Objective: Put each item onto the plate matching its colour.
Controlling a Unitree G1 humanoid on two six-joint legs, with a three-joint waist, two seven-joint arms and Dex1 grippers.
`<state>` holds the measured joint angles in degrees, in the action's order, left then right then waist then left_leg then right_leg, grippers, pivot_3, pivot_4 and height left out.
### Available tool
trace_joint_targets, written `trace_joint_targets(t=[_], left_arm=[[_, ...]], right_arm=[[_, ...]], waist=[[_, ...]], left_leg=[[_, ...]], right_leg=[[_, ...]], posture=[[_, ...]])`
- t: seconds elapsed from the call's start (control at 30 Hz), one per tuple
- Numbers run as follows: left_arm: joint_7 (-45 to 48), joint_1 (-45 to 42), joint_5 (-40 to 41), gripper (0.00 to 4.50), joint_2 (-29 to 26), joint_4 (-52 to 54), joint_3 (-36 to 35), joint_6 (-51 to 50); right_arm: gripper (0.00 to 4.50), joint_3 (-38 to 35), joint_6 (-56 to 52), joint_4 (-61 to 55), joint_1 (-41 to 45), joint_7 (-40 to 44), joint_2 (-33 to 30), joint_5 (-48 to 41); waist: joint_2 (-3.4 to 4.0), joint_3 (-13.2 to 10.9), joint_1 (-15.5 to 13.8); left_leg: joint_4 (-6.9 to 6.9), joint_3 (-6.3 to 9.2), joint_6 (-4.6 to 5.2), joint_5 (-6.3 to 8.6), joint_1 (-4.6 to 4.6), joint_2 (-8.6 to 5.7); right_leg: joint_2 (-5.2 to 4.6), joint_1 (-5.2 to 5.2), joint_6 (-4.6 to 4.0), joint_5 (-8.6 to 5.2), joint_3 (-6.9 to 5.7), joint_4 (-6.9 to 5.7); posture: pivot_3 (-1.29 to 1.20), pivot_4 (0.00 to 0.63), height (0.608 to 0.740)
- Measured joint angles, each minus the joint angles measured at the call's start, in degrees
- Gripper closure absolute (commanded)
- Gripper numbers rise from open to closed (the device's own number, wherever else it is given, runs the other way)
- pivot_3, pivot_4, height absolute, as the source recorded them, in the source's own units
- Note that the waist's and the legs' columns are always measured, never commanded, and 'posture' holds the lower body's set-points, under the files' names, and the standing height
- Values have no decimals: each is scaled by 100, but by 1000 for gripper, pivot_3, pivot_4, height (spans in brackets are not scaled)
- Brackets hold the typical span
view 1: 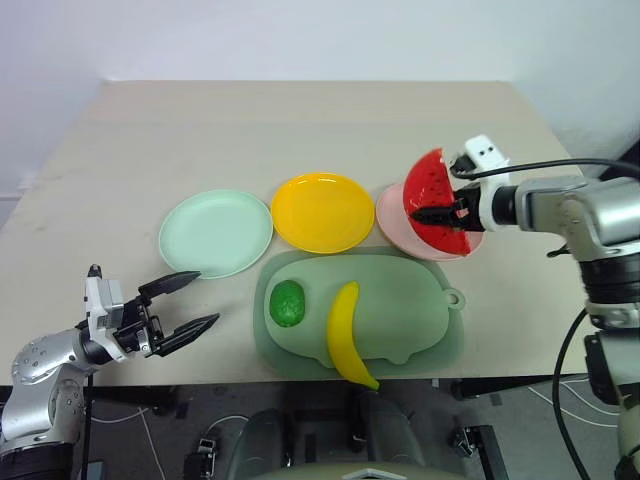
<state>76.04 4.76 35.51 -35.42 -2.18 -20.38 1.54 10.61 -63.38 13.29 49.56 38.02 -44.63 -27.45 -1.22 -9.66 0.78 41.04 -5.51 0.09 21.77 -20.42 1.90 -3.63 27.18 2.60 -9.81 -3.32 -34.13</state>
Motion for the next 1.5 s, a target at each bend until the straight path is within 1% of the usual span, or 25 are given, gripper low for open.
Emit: trace_joint_targets(t=[0.13,0.27,0.3,0.33,0.37,0.4,0.53,0.7,0.9,1.0,1.17,1.3,1.37,1.5], left_arm=[[5,-30,2,0,-9,-31,-3,14],[13,-15,2,0,-20,-62,-6,16],[14,-8,2,0,-26,-62,-7,16],[16,1,2,0,-30,-62,-12,16],[18,11,2,0,-32,-62,-18,16],[22,12,3,0,-34,-62,-19,16],[31,14,3,0,-44,-61,-30,16],[37,73,4,0,-50,-61,-71,16],[45,79,5,0,-65,-86,-86,16],[56,39,4,0,-75,-143,-87,17],[103,-121,2,0,-120,-227,-82,18],[105,-180,1,0,-131,-228,-77,19],[110,-172,2,0,-135,-227,-78,20],[155,-101,2,0,-135,-222,-78,43]], right_arm=[[1337,129,450,691,92,-31,310,519],[1337,141,753,1007,128,16,420,856],[629,141,795,1044,143,54,431,896],[413,141,828,1066,154,91,431,935],[73,138,852,1070,158,136,429,970],[12,138,871,1070,162,186,427,1003],[12,129,876,1058,286,439,355,1096],[12,-32,869,692,457,965,-159,1083],[12,-301,1079,-438,465,2043,-990,797],[12,-468,1379,-972,283,2542,-1157,593],[12,-539,1836,-1655,-4,3189,-999,175],[12,-503,2436,-2081,-343,3470,-588,3],[12,-328,2657,-2132,-405,3644,-574,54],[12,277,3191,-2211,-527,4105,-435,355]], waist=[[7,-4,14],[8,-4,11],[8,-4,10],[8,-4,6],[8,-4,7],[9,-4,7],[11,-5,10],[20,-11,-3],[24,-13,-1],[23,-13,10],[23,-13,3],[23,-13,-5],[23,-13,-7],[23,-13,-4]], left_leg=[[-2,-9,-1,-1,1,3],[-1,-9,-1,-1,2,4],[-1,-9,-1,-1,3,5],[-1,-9,-1,-1,2,5],[-1,-9,-1,-1,2,5],[-1,-9,-1,-1,2,5],[-1,-10,-1,-1,3,5],[-2,-9,0,0,1,5],[-4,-8,0,0,4,6],[-2,2,0,0,8,9],[-2,7,0,0,7,8],[-1,8,-1,0,6,6],[0,7,-1,0,6,5],[1,8,-1,-1,9,5]], right_leg=[[1,5,1,1,1,-4],[0,4,1,1,2,-6],[0,4,1,1,2,-7],[0,4,1,1,2,-7],[-1,4,1,1,1,-7],[-1,4,1,1,2,-6],[-1,5,1,1,2,-7],[-2,6,1,0,1,-3],[-1,7,1,1,1,-2],[0,4,1,1,3,-2],[0,4,1,1,3,-5],[-2,3,2,1,2,-5],[-4,2,2,1,2,-5],[-4,1,1,1,2,-7]], posture=[[0,150,736],[0,150,736],[0,150,736],[0,150,736],[0,150,736],[0,150,736],[0,150,736],[0,150,736],[0,150,736],[0,150,736],[0,150,736],[0,150,736],[0,150,736],[0,150,736]])
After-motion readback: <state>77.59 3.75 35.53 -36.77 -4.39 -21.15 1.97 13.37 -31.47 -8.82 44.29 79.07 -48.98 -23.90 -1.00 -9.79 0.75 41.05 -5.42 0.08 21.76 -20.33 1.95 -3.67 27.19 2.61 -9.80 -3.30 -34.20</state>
